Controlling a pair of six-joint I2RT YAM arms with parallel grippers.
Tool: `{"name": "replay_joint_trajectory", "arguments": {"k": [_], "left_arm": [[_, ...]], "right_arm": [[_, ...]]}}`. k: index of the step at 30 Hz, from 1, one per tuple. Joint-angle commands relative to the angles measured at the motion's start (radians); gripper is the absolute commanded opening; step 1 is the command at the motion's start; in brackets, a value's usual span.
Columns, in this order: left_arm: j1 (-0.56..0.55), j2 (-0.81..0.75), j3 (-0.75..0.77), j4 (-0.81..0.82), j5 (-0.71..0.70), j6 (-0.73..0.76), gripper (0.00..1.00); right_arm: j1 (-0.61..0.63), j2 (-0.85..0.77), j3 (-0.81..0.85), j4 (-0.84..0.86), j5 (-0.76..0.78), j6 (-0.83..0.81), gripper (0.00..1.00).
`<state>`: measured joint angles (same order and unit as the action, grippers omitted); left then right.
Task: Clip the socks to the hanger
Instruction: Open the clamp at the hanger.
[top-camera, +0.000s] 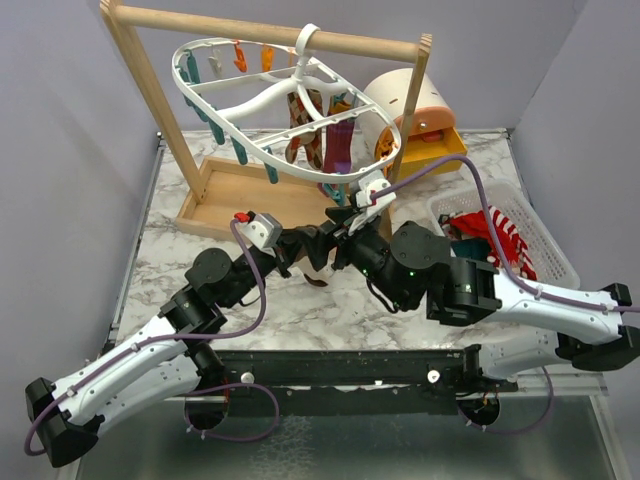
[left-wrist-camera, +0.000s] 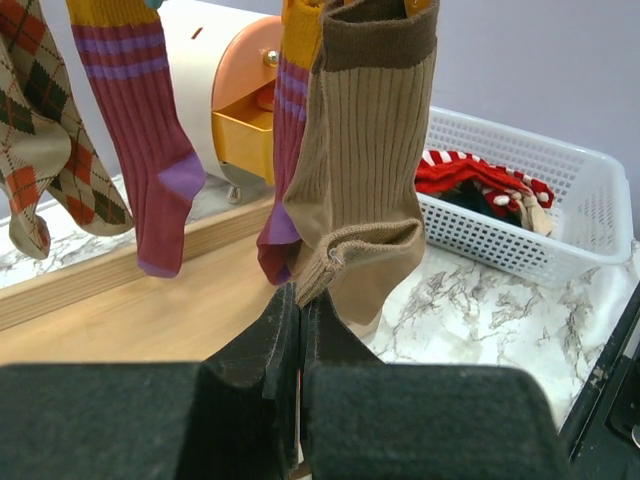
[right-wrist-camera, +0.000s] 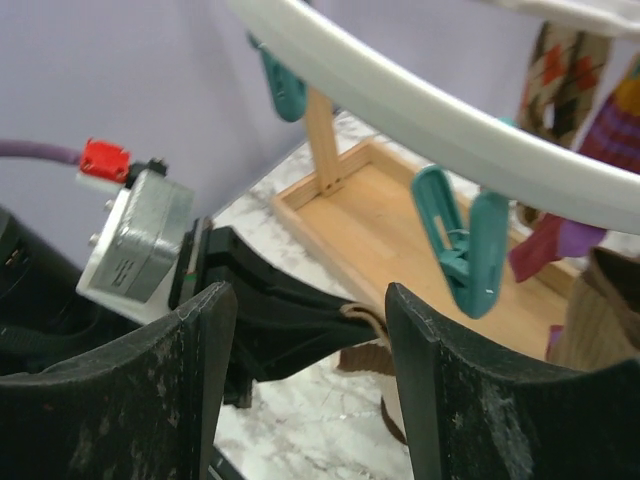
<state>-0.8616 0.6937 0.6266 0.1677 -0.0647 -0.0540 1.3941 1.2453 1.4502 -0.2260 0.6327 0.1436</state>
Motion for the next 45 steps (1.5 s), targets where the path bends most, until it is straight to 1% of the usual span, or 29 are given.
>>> {"name": "replay_joint_trajectory", "arguments": {"k": [1, 7, 12, 18, 26, 28, 33, 36, 45], "left_arm": [[-0.005, -0.018, 0.016, -0.007, -0.02, 0.008, 0.0], [-0.005, -0.026, 0.01, -0.015, -0.021, 0.014, 0.0], [-0.005, -0.027, 0.002, -0.006, -0.018, 0.014, 0.0], [-0.005, -0.024, -0.004, 0.006, -0.012, 0.005, 0.0], [-0.005, -0.032, -0.007, 0.005, -0.007, 0.003, 0.0], [-0.005, -0.033, -0.005, 0.007, -0.007, 0.005, 0.0], [-0.005, -0.032, 0.005, 0.012, 0.0, 0.009, 0.0], [-0.005, -0.03, 0.011, 0.02, 0.008, 0.01, 0.0], [-0.005, -0.011, 0.035, 0.053, 0.033, 0.005, 0.0]], "right_arm": [[0.052, 0.015, -0.019, 0.178, 0.347, -0.08, 0.67], [0.056, 0.027, -0.011, 0.217, 0.475, -0.117, 0.67], [0.056, 0.053, 0.039, 0.164, 0.502, -0.121, 0.68], [0.056, 0.078, 0.064, 0.173, 0.506, -0.134, 0.69], [0.056, 0.138, 0.113, 0.281, 0.566, -0.257, 0.67], [0.056, 0.147, 0.119, 0.302, 0.575, -0.278, 0.65], [0.052, 0.156, 0.13, 0.322, 0.606, -0.316, 0.53], [0.049, 0.142, 0.116, 0.324, 0.608, -0.317, 0.46], [0.043, 0.105, 0.095, 0.299, 0.608, -0.299, 0.3]]}}
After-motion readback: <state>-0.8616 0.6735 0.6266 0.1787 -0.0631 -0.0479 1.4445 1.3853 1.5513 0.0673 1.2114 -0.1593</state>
